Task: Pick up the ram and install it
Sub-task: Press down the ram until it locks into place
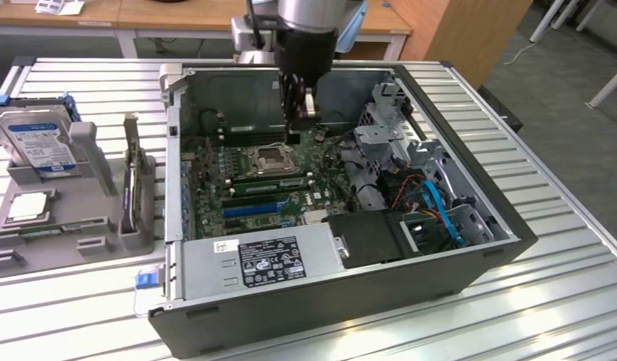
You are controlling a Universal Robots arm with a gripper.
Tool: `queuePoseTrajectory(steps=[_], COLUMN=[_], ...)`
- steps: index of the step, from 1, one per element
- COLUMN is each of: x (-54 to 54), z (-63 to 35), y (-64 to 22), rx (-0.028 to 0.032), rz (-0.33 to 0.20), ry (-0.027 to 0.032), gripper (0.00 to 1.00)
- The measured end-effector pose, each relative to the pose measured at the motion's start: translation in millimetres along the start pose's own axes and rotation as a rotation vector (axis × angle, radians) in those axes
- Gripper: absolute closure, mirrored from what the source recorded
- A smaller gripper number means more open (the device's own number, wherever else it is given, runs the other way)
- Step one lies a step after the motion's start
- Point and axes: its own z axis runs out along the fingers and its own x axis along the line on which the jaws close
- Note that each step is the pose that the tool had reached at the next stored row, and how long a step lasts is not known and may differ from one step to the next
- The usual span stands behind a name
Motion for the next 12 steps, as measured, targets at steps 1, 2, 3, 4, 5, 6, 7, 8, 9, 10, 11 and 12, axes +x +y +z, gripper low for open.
queuePoseTrajectory(steps=[1,2,3,4,5,6,7,8,9,10,11,12], x=[0.4,0.8,1.1,1.5,1.4,1.4,1.4,1.4,1.4,1.4,1.4,1.4], z=[-4.5,-9.0,-13.4,-17.4,-17.2,-17.3,-17.3,-17.3,-17.4,-17.4,-17.4,-17.4], y=[0.1,0.2,0.3,0.2,0.2,0.2,0.2,0.2,0.3,0.2,0.3,0.3], rx=[0.0000,0.0000,0.0000,-0.0002,0.0001,0.0000,-0.0001,-0.0001,-0.0002,-0.0001,-0.0001,-0.0001], rz=[0.000,0.000,0.000,-0.001,-0.001,-0.001,-0.001,-0.001,-0.001,-0.001,-0.001,0.000], ry=[0.0001,0.0000,-0.0001,0.0004,-0.0005,-0.0002,-0.0002,-0.0002,-0.0001,-0.0001,-0.0001,-0.0001], gripper=[0.89,0.89,0.89,0.89,0.89,0.89,0.89,0.89,0.89,0.89,0.89,0.89])
